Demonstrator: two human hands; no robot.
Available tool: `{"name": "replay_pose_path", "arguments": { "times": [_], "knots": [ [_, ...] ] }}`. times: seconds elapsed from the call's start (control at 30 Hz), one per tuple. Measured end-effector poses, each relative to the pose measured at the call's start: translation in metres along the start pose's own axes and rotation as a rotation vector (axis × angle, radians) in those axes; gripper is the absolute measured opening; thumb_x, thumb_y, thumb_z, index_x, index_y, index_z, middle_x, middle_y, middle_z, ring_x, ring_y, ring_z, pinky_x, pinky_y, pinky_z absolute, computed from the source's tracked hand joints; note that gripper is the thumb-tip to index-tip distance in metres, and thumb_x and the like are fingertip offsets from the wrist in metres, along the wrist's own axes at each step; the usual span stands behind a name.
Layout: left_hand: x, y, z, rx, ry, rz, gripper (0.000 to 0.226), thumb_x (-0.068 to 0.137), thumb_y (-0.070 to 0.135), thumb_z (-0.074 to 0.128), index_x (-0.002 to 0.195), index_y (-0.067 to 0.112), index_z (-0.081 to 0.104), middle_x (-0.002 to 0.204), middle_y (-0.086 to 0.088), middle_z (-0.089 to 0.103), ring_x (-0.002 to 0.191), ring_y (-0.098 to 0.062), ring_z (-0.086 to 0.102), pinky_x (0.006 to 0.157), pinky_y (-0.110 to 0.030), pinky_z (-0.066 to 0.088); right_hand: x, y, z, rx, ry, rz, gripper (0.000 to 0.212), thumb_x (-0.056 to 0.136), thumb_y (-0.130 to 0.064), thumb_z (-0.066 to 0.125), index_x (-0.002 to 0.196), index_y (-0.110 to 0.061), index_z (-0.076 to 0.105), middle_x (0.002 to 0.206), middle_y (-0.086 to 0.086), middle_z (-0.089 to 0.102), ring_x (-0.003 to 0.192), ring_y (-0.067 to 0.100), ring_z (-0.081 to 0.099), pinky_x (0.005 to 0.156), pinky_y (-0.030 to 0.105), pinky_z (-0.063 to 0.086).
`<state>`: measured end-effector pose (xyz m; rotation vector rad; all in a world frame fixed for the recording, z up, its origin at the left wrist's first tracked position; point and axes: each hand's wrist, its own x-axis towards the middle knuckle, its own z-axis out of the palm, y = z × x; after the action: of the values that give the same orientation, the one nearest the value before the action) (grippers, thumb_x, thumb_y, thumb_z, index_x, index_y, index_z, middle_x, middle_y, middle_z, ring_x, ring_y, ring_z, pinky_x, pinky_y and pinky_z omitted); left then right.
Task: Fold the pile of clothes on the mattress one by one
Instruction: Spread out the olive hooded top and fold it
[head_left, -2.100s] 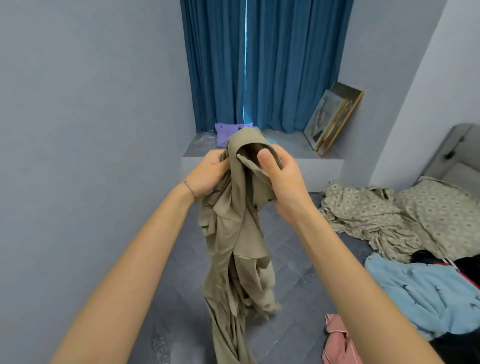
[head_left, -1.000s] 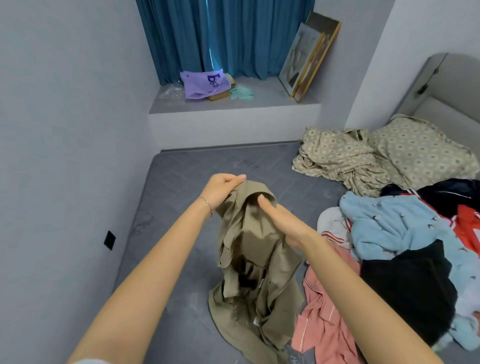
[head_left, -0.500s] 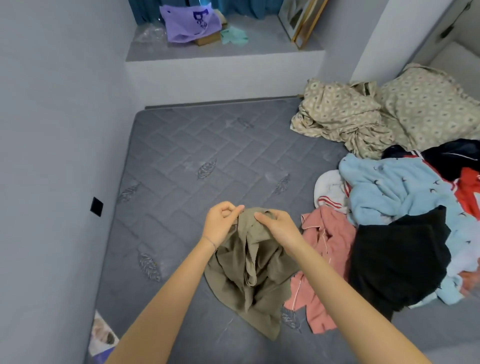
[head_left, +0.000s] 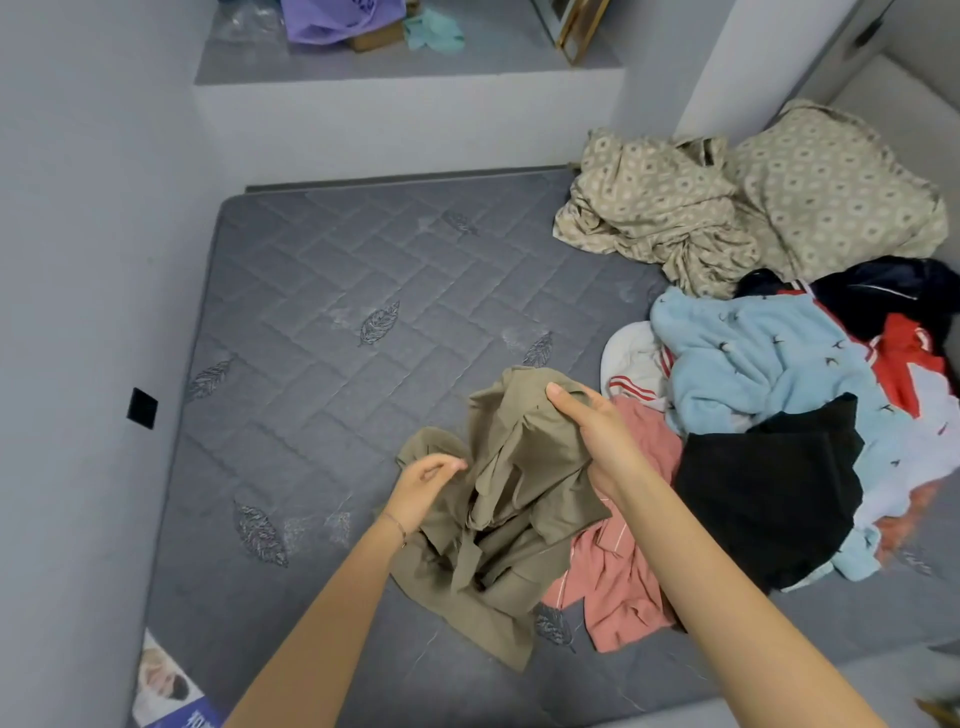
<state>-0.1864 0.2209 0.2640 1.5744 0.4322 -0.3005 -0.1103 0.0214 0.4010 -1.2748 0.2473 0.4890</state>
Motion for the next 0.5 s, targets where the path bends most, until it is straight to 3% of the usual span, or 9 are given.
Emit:
{"name": "replay_pose_path", "arguments": {
  "times": [0.1,0.17,0.23,0.37,0.5],
  "knots": [
    [0.005,-0.005,0.008,0.011,-0.093,-0.080,0.033,0.098,0.032,0.050,0.131,0.025,0.050,0.135,0.006,0.049,0.127,-0.008,0.045,0.107,-0.025,0.034,0.001,-0.003,-0.009,0.050,-0.001,0.026,0.011,0.093,-0.012,0.058,0.096,-0.011,0.069,0.087,0.003,0.075,0.078,0.012,0.071,0.066,0.020,0.055],
    [0.004,-0.018,0.020,0.084,-0.219,-0.181,0.055,0.097,0.040,0.048,0.146,0.025,0.030,0.137,0.012,0.036,0.131,-0.005,0.033,0.107,-0.022,0.029,0.002,-0.006,-0.013,0.073,-0.001,0.033,0.011,0.093,-0.013,0.058,0.098,-0.010,0.068,0.089,0.005,0.075,0.080,0.013,0.071,0.067,0.021,0.055],
    [0.003,-0.031,0.032,0.096,-0.298,-0.207,0.058,0.095,0.041,0.051,0.146,0.028,0.028,0.137,0.016,0.036,0.128,-0.002,0.036,0.104,-0.019,0.033,0.004,-0.008,-0.017,0.085,0.010,0.028,0.013,0.094,-0.013,0.058,0.101,-0.008,0.068,0.090,0.007,0.075,0.081,0.015,0.071,0.070,0.023,0.056],
    [-0.001,-0.034,0.052,0.012,-0.277,-0.209,0.038,0.088,0.047,0.055,0.124,0.042,0.042,0.122,0.029,0.048,0.109,0.017,0.047,0.080,-0.002,0.042,0.007,-0.012,-0.026,0.097,0.044,0.028,0.015,0.094,-0.014,0.057,0.102,-0.007,0.068,0.091,0.007,0.074,0.082,0.016,0.070,0.075,0.025,0.057],
    [-0.006,-0.041,0.063,0.003,-0.271,-0.189,0.038,0.091,0.036,0.061,0.122,0.041,0.042,0.117,0.033,0.049,0.098,0.028,0.048,0.076,0.001,0.040,0.009,-0.014,-0.035,0.103,0.100,0.027,0.012,0.094,-0.013,0.058,0.099,-0.008,0.068,0.088,0.004,0.075,0.080,0.014,0.071,0.072,0.023,0.057]
  ]
}}
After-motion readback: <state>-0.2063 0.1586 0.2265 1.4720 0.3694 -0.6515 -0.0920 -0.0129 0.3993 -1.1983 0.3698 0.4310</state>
